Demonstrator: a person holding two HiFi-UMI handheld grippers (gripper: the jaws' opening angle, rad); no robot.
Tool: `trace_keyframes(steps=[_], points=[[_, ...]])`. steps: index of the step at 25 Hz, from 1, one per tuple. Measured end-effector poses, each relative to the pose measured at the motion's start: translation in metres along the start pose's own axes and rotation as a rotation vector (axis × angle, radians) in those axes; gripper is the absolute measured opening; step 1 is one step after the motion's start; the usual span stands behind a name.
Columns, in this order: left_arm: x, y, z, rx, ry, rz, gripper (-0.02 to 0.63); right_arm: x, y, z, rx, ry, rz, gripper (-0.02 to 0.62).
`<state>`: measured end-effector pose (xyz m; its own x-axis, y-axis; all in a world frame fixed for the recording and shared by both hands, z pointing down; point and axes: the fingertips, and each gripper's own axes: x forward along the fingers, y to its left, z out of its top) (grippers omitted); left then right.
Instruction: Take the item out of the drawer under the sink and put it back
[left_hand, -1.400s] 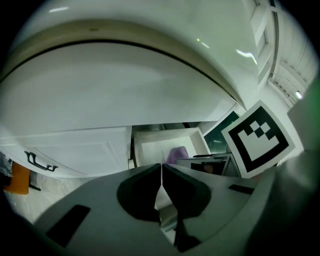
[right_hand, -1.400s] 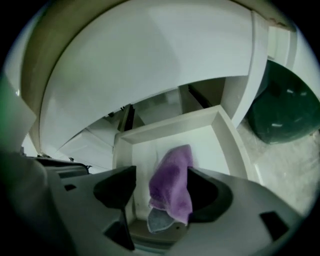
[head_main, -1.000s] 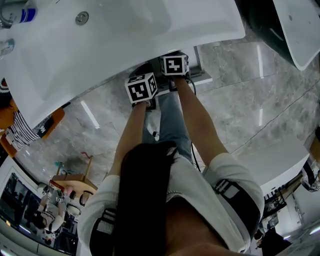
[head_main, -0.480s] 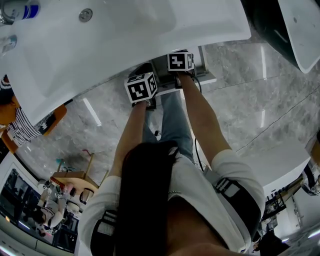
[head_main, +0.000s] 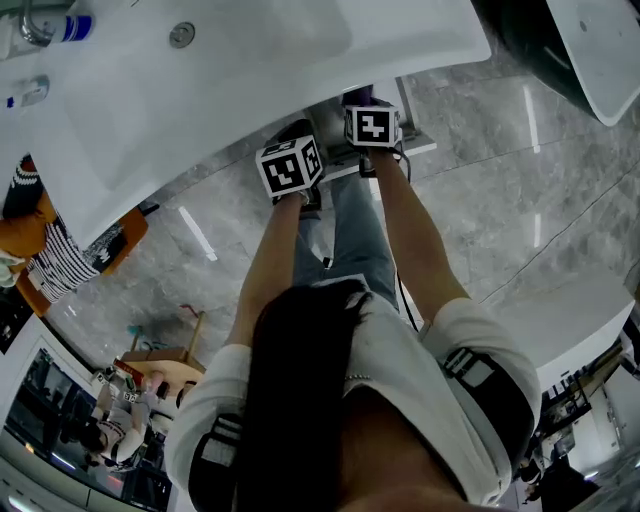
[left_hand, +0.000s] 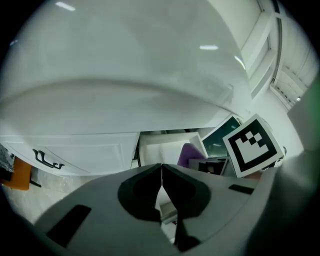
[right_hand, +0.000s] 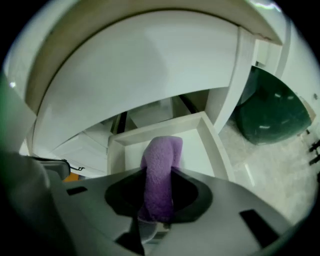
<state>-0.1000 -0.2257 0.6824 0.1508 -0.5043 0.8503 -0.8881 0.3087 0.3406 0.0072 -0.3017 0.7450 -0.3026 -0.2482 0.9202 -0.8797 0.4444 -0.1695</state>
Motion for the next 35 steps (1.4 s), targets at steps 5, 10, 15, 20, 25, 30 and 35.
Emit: trace_keyframes(steps=[5, 10, 15, 20, 25, 30, 35], points=[[-0.017, -0.005, 0.012, 0.061, -0.018, -0.016, 0.005, -0.036, 0.009, 0.003, 0.040, -0.048, 0.013, 0.117], [-0.039, -0.020, 0.021, 0.086, -0.036, -0.062, 0.005, -0.078, 0.014, 0.007, 0.030, -0.107, 0.010, 0.117], [-0.067, -0.027, 0.025, 0.105, -0.069, -0.097, 0.005, -0.124, 0.023, 0.011, 0.056, -0.178, 0.018, 0.117], [-0.102, -0.035, 0.032, 0.128, -0.130, -0.143, 0.005, -0.170, 0.033, 0.021, 0.045, -0.285, 0.029, 0.117], [-0.140, -0.050, 0.041, 0.176, -0.208, -0.187, 0.005, -0.210, 0.044, 0.019, 0.038, -0.360, 0.041, 0.117], [-0.170, -0.054, 0.051, 0.196, -0.278, -0.218, 0.005, -0.255, 0.065, 0.031, 0.027, -0.498, 0.074, 0.117], [-0.198, -0.063, 0.050, 0.230, -0.316, -0.267, 0.005, -0.297, 0.088, 0.036, -0.011, -0.624, 0.083, 0.117]])
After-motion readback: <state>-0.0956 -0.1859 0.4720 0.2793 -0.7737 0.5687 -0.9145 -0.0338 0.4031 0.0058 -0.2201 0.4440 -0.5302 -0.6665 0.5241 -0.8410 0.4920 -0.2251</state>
